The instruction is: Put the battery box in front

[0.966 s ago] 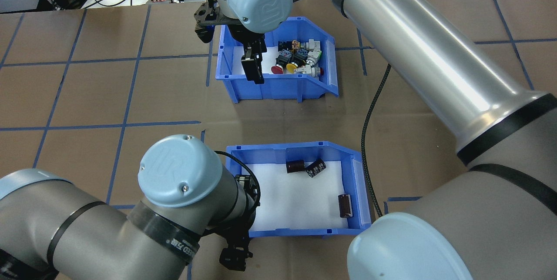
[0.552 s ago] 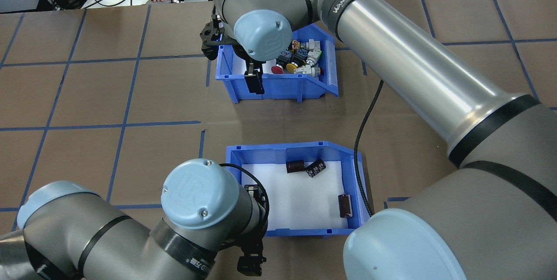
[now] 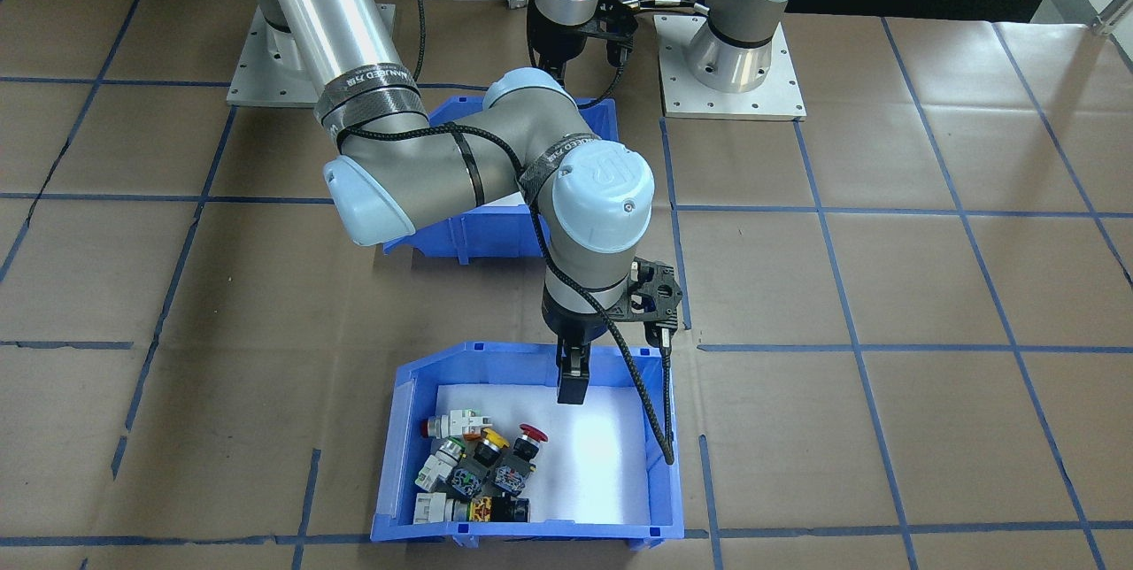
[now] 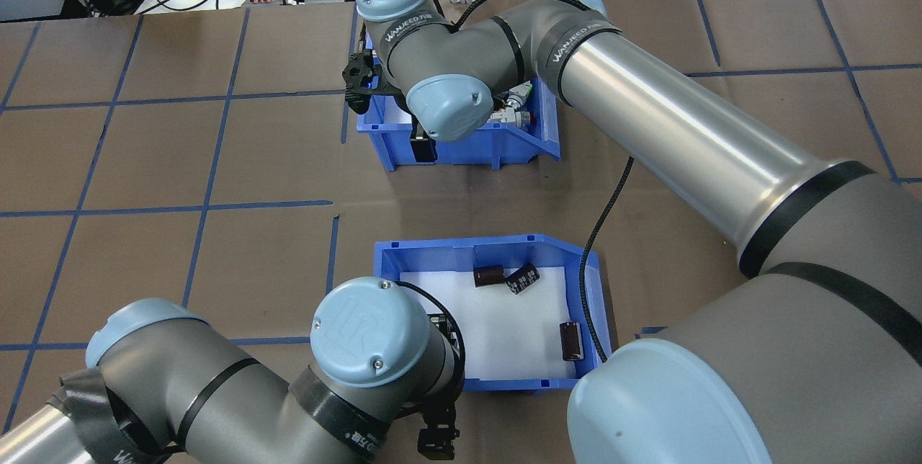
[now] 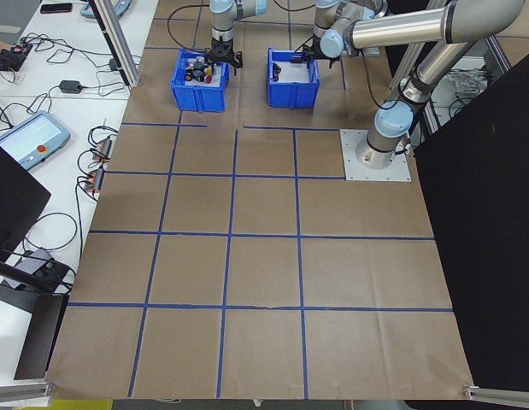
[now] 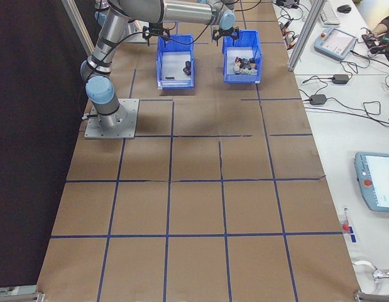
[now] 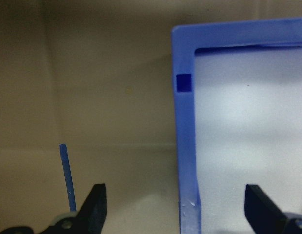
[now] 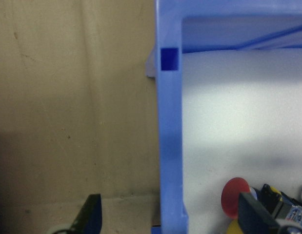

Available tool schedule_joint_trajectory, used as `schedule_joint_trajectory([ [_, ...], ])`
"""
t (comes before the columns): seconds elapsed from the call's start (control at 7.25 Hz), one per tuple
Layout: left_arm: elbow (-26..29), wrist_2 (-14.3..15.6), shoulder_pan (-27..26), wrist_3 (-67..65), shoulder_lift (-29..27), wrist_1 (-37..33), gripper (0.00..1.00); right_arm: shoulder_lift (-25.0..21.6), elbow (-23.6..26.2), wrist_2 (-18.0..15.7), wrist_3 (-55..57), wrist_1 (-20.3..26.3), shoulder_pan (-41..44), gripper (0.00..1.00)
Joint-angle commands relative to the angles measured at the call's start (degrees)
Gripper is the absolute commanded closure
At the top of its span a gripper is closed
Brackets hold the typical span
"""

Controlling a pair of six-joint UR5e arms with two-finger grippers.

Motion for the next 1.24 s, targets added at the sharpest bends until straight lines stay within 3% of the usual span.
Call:
schedule_joint_trajectory([
  [0.0, 0.0, 0.1, -1.3, -2.1, -3.0, 3.3, 0.01, 0.0, -0.2, 0.1, -0.3, -0.3, -0.2, 0.47],
  [0.28, 0.0, 0.3, -3.4, -5.0, -6.8, 7.0, 0.03, 0.1, -0.2, 0.0, -0.7, -2.4, -0.2, 0.71],
  [0.41, 0.0, 0.1, -3.7, -5.5, -7.5, 9.6, 0.34, 0.0, -0.2, -0.1, -1.4, -4.1, -0.2, 0.90],
  [0.55, -0.3, -0.2, -3.7, -5.1, -7.5, 9.7, 0.76, -0.4, -0.3, -1.9, -1.7, -4.2, 0.0, 0.97],
  [0.69, -0.3, -0.2, -3.8, -4.3, -7.5, 9.8, 0.95, -1.1, -0.8, -3.8, -1.9, -4.1, -0.6, 0.99],
  [0.97, -0.3, 0.8, -3.8, -3.0, -5.4, 9.7, 1.00, -4.0, -3.4, -4.8, -2.4, -0.1, -2.6, 1.00],
  [1.1, -0.2, 4.3, -3.8, -1.6, -4.0, 9.1, 1.00, -6.1, -3.5, -4.6, -4.2, 1.7, -5.3, 1.00],
])
